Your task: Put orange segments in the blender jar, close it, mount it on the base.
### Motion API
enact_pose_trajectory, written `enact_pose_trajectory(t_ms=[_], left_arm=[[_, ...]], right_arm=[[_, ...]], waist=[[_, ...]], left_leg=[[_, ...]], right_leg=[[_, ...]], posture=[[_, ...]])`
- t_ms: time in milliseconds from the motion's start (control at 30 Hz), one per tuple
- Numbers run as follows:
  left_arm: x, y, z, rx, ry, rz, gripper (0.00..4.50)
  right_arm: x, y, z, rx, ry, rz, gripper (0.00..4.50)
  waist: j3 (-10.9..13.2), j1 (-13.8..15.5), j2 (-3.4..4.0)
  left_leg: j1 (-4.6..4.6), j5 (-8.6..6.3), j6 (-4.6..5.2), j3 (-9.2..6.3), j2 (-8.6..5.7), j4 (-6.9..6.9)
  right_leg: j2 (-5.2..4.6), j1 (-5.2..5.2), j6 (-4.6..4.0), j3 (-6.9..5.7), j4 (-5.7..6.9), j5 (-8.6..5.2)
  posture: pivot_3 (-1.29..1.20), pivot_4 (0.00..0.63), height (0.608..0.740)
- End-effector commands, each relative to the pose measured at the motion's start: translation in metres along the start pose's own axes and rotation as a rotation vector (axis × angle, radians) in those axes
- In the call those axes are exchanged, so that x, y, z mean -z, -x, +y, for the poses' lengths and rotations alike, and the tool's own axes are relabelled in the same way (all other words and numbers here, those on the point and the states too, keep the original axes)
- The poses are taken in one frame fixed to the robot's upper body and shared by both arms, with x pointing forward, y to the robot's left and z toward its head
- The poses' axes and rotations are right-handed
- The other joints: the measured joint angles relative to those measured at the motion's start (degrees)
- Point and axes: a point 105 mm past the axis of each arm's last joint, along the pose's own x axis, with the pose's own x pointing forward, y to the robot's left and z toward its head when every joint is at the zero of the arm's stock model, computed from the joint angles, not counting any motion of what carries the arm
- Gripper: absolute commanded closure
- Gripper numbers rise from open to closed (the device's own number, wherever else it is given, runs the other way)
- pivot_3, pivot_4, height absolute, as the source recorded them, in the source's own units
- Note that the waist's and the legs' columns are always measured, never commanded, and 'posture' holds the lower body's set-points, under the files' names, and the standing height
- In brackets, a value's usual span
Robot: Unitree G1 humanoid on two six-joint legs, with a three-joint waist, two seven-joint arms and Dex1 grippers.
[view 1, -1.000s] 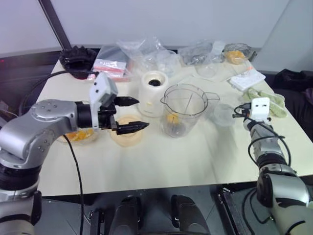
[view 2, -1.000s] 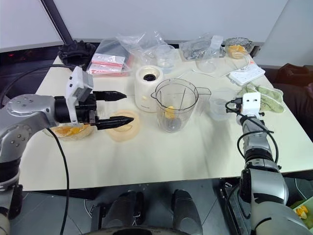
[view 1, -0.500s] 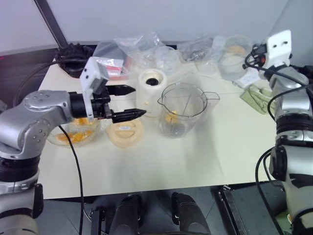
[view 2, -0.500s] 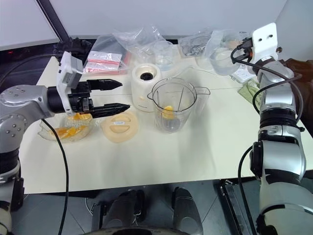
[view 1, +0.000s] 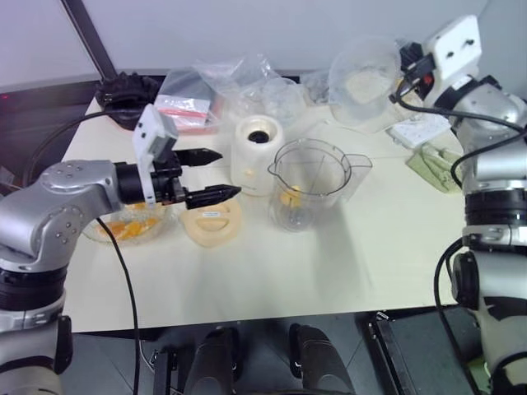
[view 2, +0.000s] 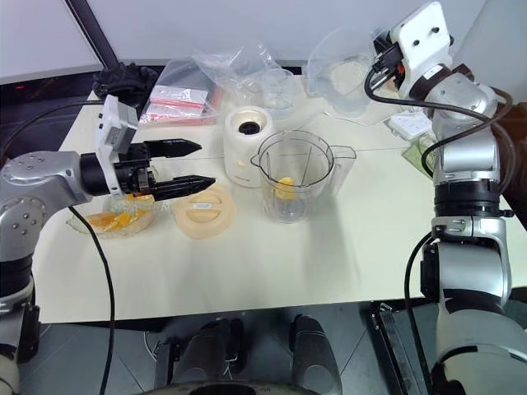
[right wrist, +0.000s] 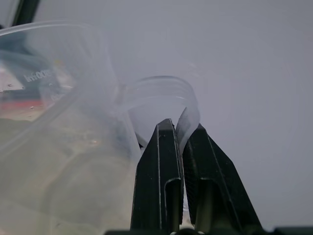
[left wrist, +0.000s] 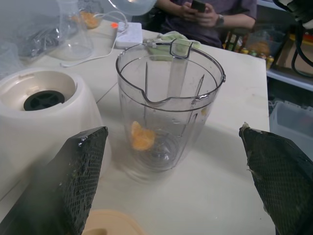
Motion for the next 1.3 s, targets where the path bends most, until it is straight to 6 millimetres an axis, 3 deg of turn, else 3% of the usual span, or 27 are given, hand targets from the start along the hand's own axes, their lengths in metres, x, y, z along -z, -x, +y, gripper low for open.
enact_pose_trajectory(t_ms=[33, 467, 1000, 1300], left_arm=[[-0.007, 0.003, 0.003, -0.023, -0.038, -0.026, 0.00], [-0.004, -0.001, 0.003, -0.009, -0.027, -0.028, 0.00], [-0.003, -0.001, 0.003, -0.015, -0.025, -0.026, 0.00], [-0.003, -0.002, 0.004, -0.012, -0.026, -0.027, 0.00]], right_arm=[[-0.029, 0.006, -0.005, 0.002, 0.048, -0.075, 4.46], [-0.027, 0.010, 0.013, -0.093, 0.232, -0.060, 4.46], [-0.028, 0.008, 0.016, -0.114, 0.329, -0.071, 4.46], [-0.019, 0.010, 0.000, -0.015, 0.052, -0.042, 4.46]], waist=[[0.00, -0.01, 0.00], [0.01, -0.11, -0.01], [0.01, -0.11, -0.02], [0.01, -0.06, -0.03]], left_leg=[[0.00, 0.00, 0.00, 0.01, 0.00, 0.01], [0.01, 0.01, -0.01, 0.01, 0.00, 0.01], [0.01, 0.02, -0.03, 0.01, 0.00, 0.02], [0.01, 0.03, -0.04, 0.01, 0.00, 0.03]], right_leg=[[0.00, 0.00, 0.00, 0.00, 0.00, 0.00], [0.01, -0.01, -0.01, 0.00, 0.01, 0.00], [0.01, -0.01, 0.00, 0.00, 0.01, 0.00], [0.01, 0.00, -0.01, 0.00, 0.04, 0.01]], posture=[[0.00, 0.150, 0.740], [0.00, 0.150, 0.740], [0.00, 0.150, 0.740], [0.00, 0.150, 0.740]])
